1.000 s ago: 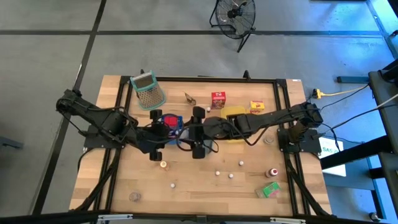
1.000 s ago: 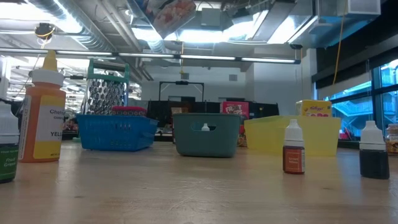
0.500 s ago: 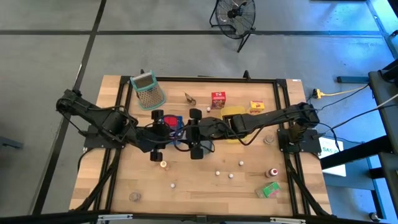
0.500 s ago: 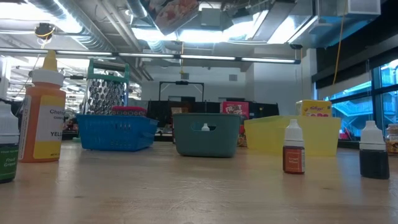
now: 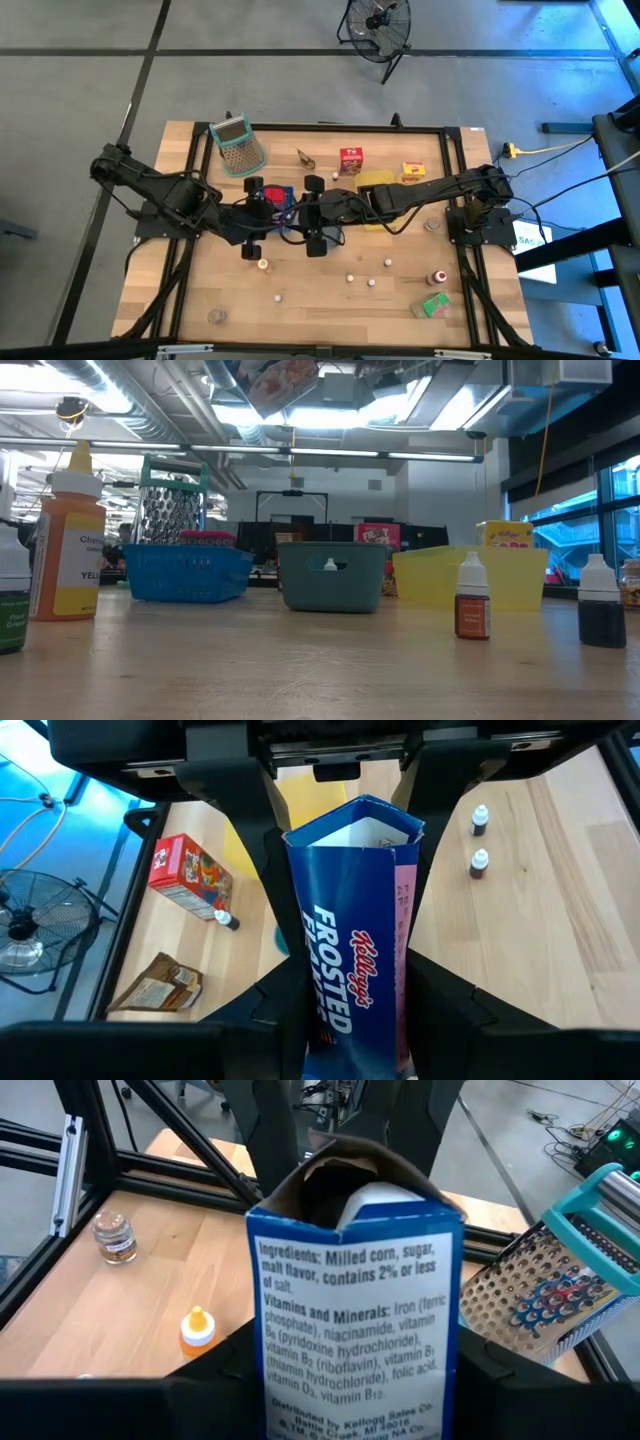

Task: Pick & Place Kitchen Items
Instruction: Put the blue cereal box into the yellow bin

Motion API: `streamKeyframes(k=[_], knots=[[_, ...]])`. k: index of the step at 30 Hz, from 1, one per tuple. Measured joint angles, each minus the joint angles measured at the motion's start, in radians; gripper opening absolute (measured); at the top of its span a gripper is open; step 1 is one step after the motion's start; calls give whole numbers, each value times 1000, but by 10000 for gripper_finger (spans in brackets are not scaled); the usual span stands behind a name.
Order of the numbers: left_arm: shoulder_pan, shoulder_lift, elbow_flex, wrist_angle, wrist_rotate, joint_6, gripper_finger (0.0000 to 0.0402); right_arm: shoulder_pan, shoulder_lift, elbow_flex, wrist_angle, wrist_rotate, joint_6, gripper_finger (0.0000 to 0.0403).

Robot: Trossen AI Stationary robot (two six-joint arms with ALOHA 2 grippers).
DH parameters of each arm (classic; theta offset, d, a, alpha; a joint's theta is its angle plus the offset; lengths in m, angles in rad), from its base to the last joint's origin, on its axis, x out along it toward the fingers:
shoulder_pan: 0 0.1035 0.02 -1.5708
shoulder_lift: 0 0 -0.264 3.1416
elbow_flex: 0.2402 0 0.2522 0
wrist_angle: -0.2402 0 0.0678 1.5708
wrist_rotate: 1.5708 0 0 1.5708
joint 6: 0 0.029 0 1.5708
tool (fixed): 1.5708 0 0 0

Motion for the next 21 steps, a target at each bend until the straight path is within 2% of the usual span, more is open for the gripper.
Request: streamKeyframes(k=[6, 14, 21], knots=[[0, 0, 0, 0, -3, 0, 129, 0, 0, -1, 0, 1, 0, 183], [-31, 1, 0, 3, -87, 41, 130, -1, 0, -1, -4, 8, -4, 183], [-35, 1, 0, 4, -94, 43, 130, -1, 0, -1, -5, 8, -8, 180]])
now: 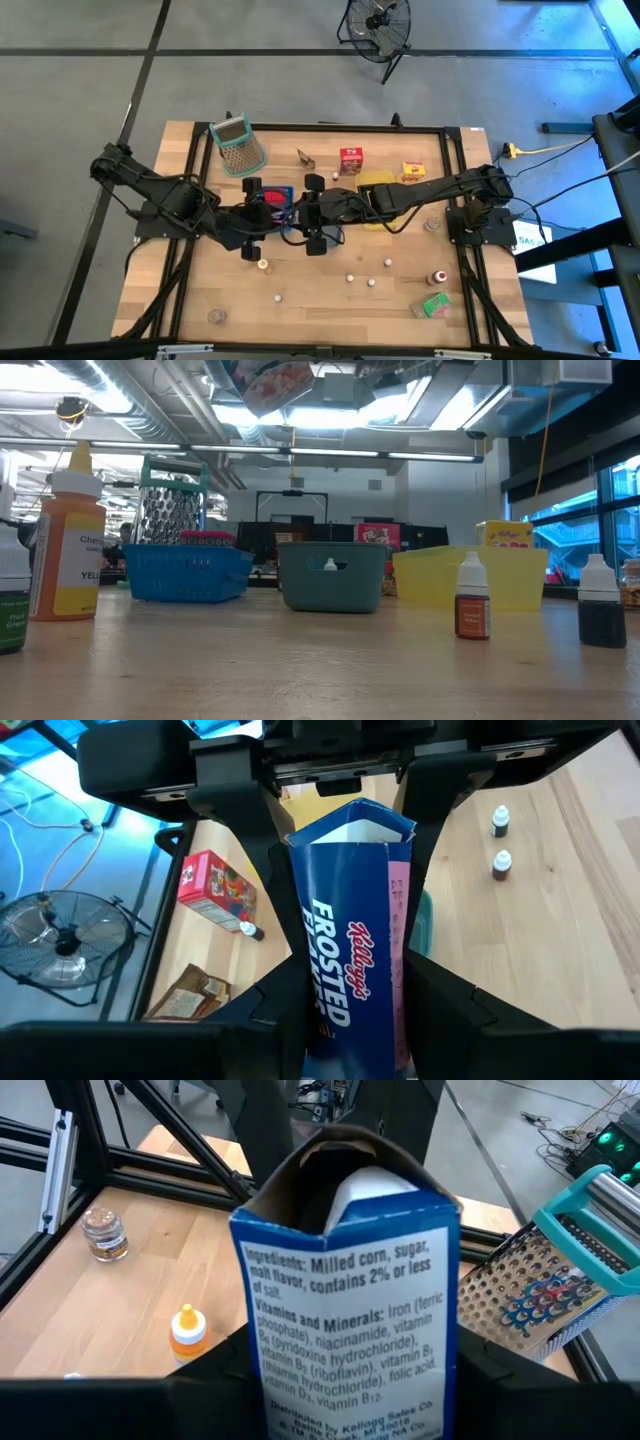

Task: Pick & Place Kitchen Items
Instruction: Put the blue cereal box into the yellow bin

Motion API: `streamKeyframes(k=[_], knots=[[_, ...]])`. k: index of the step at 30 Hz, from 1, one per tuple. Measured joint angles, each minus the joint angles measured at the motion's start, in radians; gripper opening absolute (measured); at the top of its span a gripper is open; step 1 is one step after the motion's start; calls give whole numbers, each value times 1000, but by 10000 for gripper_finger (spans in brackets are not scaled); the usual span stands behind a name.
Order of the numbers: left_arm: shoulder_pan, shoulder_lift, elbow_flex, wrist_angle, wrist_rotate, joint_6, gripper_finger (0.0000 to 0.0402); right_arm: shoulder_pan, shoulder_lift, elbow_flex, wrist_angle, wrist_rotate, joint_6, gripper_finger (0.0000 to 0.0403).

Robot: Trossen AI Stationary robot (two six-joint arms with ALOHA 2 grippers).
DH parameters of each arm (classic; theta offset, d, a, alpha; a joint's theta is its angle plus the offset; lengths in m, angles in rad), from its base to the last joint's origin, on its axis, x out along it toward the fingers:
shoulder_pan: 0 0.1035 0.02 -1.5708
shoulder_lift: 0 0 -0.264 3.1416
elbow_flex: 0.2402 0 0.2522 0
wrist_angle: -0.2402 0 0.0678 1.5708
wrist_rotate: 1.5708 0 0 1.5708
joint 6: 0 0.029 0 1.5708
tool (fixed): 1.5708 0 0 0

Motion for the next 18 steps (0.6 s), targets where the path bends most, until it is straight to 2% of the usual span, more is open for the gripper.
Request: streamKeyframes(k=[9, 18], knots=[[-1, 0, 0, 1, -3, -8, 130, 0, 0, 0, -2, 0, 0, 154], [-1, 0, 0, 6, -3, 1, 136, 0, 0, 0, -3, -1, 0, 152]])
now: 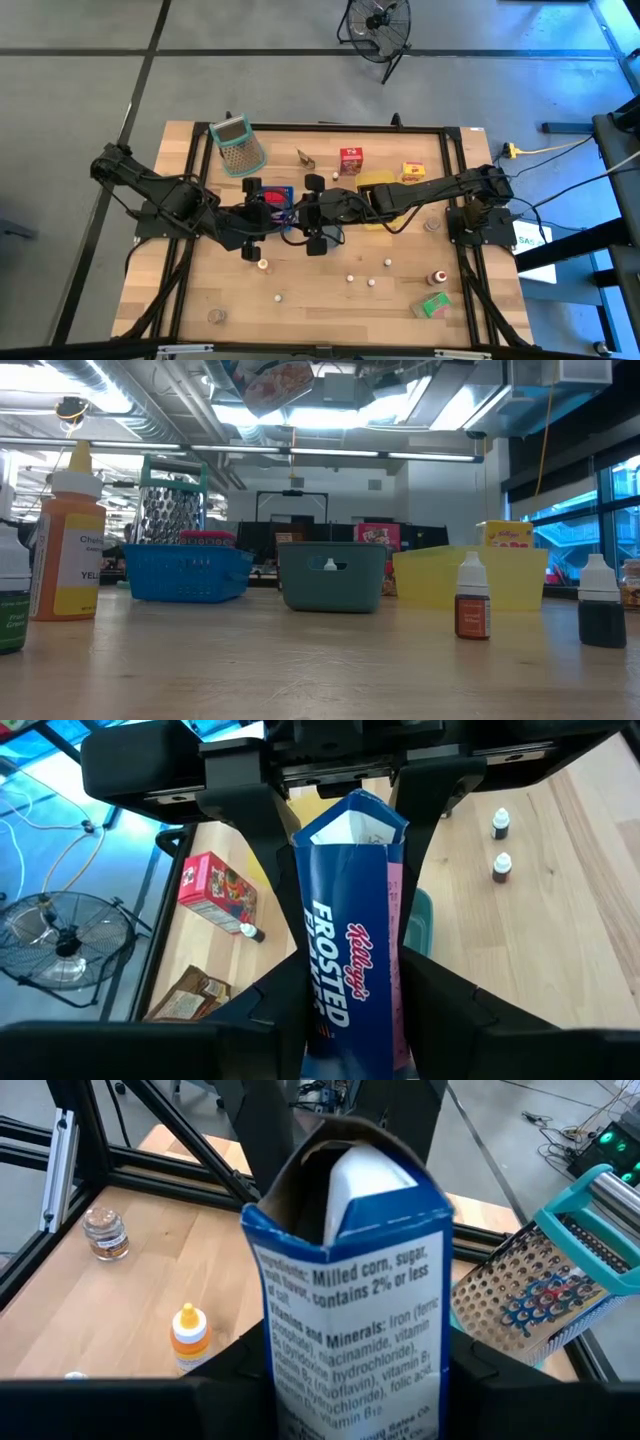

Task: Pick & Place Kitchen Items
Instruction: Put the blue cereal box into the yellow bin

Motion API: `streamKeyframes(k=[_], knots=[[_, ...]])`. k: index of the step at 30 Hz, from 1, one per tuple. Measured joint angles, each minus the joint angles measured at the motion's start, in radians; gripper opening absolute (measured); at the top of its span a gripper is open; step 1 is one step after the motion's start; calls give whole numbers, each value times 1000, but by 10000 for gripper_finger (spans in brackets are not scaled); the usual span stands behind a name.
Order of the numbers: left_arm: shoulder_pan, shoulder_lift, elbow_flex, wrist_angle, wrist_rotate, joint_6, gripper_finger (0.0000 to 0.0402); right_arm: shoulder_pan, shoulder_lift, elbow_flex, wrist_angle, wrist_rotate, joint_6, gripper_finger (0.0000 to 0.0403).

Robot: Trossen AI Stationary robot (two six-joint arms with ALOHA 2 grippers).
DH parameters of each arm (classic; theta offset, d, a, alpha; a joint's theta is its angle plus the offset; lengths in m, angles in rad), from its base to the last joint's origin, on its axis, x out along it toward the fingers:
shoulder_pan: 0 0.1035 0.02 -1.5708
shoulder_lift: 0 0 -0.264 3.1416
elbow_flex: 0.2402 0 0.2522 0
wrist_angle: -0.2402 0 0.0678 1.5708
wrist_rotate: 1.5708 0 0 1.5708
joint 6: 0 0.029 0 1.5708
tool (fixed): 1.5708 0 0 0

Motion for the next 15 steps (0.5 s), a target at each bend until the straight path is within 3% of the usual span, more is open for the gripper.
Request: streamKeyframes(k=[9, 15], knots=[[-1, 0, 0, 10, 19, 1, 195, 0, 1, -2, -13, 0, 0, 152], [-11, -17, 0, 44, -15, 64, 205, 0, 1, -2, -21, 0, 0, 152]])
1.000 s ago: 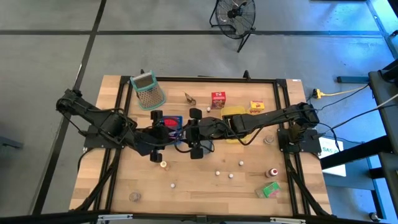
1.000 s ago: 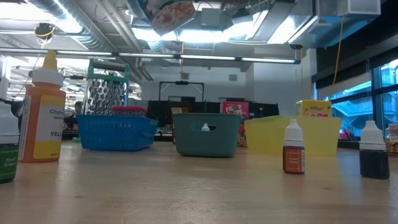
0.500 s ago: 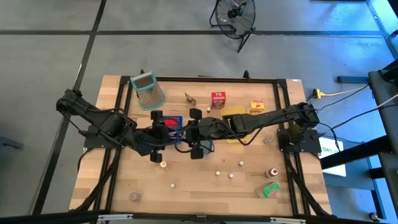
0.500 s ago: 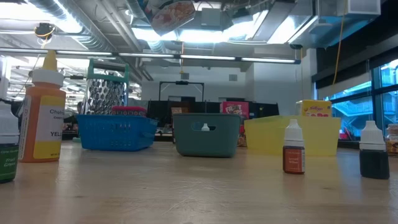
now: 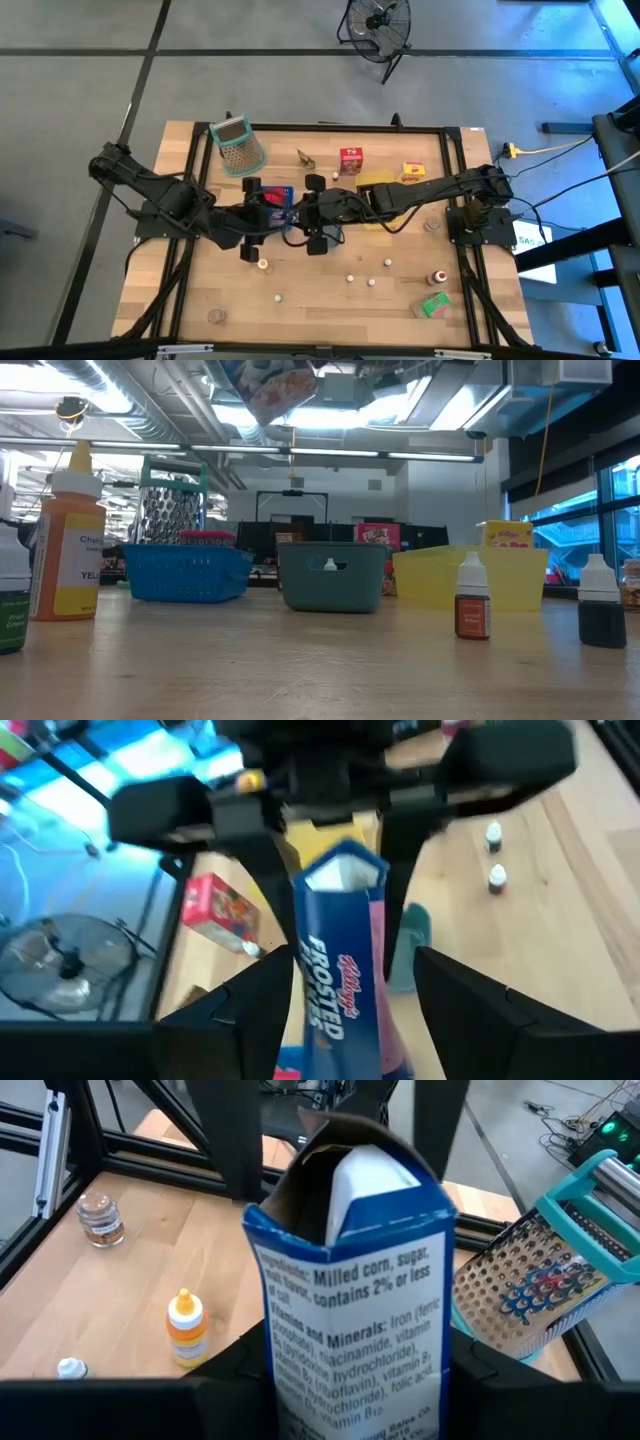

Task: Pick & Place Kitchen Items
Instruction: Put the blue cereal box into the yellow bin

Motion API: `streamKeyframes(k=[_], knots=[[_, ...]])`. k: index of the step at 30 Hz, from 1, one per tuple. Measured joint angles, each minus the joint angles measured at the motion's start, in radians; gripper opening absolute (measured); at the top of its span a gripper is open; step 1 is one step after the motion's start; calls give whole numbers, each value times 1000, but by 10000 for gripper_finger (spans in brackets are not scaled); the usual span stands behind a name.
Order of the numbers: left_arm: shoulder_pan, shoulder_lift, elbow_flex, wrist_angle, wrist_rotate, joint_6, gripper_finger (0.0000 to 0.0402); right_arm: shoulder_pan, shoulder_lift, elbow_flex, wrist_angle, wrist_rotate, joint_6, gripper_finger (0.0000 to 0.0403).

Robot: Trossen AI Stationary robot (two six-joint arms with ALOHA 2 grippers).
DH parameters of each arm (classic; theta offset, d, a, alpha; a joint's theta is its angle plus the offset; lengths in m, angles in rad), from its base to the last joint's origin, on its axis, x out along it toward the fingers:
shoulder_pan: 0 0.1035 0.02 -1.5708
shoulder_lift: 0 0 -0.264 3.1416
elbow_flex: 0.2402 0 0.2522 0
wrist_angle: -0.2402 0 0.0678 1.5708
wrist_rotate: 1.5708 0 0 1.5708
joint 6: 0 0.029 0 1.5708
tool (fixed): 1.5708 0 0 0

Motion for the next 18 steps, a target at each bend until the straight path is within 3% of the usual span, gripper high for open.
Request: streamKeyframes(k=[6, 18], knots=[[-63, -68, 1, 40, -95, 41, 201, 6, -10, 19, -105, 50, 0, 152], [-149, -135, 1, 37, -187, 15, 201, 73, -15, 158, -457, 331, 8, 151]])
